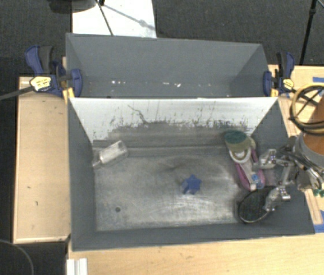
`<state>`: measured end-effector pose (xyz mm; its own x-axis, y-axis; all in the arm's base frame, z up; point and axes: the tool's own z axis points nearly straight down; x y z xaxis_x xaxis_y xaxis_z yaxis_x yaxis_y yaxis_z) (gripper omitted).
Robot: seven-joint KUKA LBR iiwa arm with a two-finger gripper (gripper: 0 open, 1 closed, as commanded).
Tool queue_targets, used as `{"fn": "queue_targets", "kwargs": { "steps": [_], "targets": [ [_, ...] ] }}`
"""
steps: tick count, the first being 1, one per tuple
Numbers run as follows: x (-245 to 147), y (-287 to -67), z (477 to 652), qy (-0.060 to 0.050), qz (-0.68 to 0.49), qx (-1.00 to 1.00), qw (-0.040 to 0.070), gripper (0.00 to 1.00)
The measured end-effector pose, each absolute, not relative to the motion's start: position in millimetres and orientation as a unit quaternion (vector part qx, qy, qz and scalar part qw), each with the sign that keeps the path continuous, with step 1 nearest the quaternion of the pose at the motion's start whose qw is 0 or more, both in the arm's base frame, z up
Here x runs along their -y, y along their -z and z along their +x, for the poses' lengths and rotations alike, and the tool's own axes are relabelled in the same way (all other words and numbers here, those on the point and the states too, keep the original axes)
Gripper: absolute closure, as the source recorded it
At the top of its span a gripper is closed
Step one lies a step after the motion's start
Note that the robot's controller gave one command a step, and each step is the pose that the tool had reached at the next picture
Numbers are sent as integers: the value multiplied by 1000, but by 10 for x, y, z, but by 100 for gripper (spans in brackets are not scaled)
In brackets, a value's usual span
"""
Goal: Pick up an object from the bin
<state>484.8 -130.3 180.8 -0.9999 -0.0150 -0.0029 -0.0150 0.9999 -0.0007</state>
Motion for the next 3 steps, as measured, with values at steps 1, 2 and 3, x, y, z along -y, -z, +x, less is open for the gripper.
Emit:
{"fn": "queue_targets", "kwargs": {
  "steps": [1, 2, 3],
  "targets": [
    [1178, -852, 4841, 0, -283, -959, 3, 0],
    [1176, -868, 4829, 0, -284, -959, 1, 100],
    [1184, -1989, 4816, 2, -421, -907, 3, 100]
  ]
}}
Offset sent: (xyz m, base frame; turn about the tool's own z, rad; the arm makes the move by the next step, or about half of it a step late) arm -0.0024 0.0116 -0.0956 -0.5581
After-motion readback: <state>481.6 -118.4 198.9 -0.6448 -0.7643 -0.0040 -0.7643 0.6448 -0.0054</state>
